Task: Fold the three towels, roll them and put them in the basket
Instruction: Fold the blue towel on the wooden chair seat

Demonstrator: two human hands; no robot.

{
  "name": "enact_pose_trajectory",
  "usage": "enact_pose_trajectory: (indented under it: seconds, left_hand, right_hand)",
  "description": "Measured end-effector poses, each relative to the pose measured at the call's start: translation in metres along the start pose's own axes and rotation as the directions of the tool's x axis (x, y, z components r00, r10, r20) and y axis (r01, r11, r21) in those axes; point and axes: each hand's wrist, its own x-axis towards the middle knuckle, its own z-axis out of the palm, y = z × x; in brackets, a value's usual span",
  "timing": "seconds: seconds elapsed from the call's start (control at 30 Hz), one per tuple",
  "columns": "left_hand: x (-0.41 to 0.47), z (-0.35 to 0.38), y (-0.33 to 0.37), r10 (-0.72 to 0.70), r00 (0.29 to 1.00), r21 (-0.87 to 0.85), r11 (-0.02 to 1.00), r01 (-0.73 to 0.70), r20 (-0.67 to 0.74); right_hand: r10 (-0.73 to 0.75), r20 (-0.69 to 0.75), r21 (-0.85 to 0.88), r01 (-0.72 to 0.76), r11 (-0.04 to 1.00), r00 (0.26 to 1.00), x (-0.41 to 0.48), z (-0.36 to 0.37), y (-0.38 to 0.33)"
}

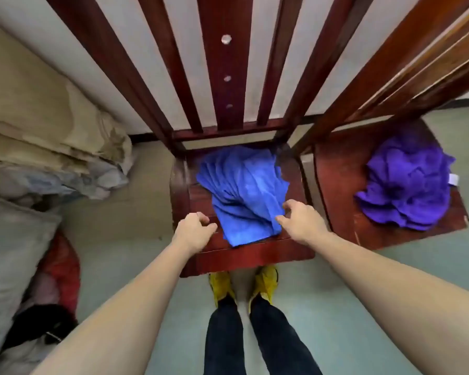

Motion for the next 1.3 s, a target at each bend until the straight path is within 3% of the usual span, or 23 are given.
enact_pose_trajectory:
  seconds: [0.13, 0.23, 0.33, 0.47, 0.53, 0.63, 0.73, 0.8, 0.9, 0.97, 1.17, 1.23, 1.3]
  left_hand:
    - [0.047, 0.022, -0.011, 0.012, 0.999, -0.065, 0.998, -0.015, -0.039]
    - [0.085, 0.045, -0.015, 0.008, 0.999, -0.206, 0.978, -0.015, -0.038]
    - [0.104, 0.060, -0.010, -0.053, 0.998, -0.358, 0.933, 0.036, -0.039]
    - [0.098, 0.064, -0.009, -0.122, 0.987, -0.412, 0.909, 0.068, -0.106]
    - [0.082, 0.059, -0.019, -0.156, 0.977, -0.407, 0.909, 0.085, -0.144]
    - [0.051, 0.054, -0.049, -0.250, 0.956, -0.359, 0.916, 0.181, -0.155]
    - [0.033, 0.057, -0.080, -0.352, 0.936, -0.225, 0.913, 0.341, -0.010]
    - [0.034, 0.055, -0.089, -0.325, 0.946, -0.109, 0.940, 0.325, 0.012]
    - [0.059, 0.045, -0.077, -0.130, 0.968, -0.154, 0.983, 0.098, -0.215]
    - [0.081, 0.042, -0.060, -0.057, 0.965, -0.177, 0.984, 0.011, -0.255]
    - [0.059, 0.066, -0.060, -0.214, 0.976, 0.065, 0.975, 0.212, 0.035]
    - [0.039, 0.073, -0.074, -0.233, 0.963, 0.223, 0.954, 0.199, 0.136]
    - [0.033, 0.070, -0.075, -0.205, 0.972, 0.279, 0.946, 0.167, 0.113]
  right_hand:
    - [0.163, -0.076, 0.195, -0.146, 0.970, 0.984, 0.035, 0.039, 0.006]
    - [0.224, -0.072, 0.253, -0.200, 0.947, 0.972, 0.059, 0.072, 0.014]
    - [0.241, -0.148, 0.348, -0.178, 0.921, 0.959, 0.067, 0.087, 0.020]
    - [0.310, -0.317, 0.548, -0.094, 0.831, 0.896, 0.055, 0.083, 0.027]
    - [0.448, -0.369, 0.619, -0.144, 0.772, 0.814, 0.044, 0.078, 0.037]
    - [0.634, -0.320, 0.671, -0.304, 0.676, 0.704, 0.027, 0.085, 0.054]
    - [0.694, -0.203, 0.623, -0.456, 0.636, 0.690, 0.016, 0.100, 0.069]
    - [0.686, -0.175, 0.596, -0.479, 0.645, 0.706, 0.018, 0.104, 0.075]
    - [0.612, -0.269, 0.605, -0.364, 0.708, 0.744, 0.035, 0.091, 0.070]
    - [0.523, -0.365, 0.599, -0.236, 0.765, 0.770, 0.049, 0.073, 0.057]
    - [0.211, -0.563, 0.559, 0.180, 0.809, 0.799, 0.092, -0.003, -0.004]
    - [0.119, -0.551, 0.579, 0.275, 0.767, 0.826, 0.108, -0.020, -0.024]
    - [0.059, -0.479, 0.635, 0.299, 0.712, 0.876, 0.118, -0.026, -0.034]
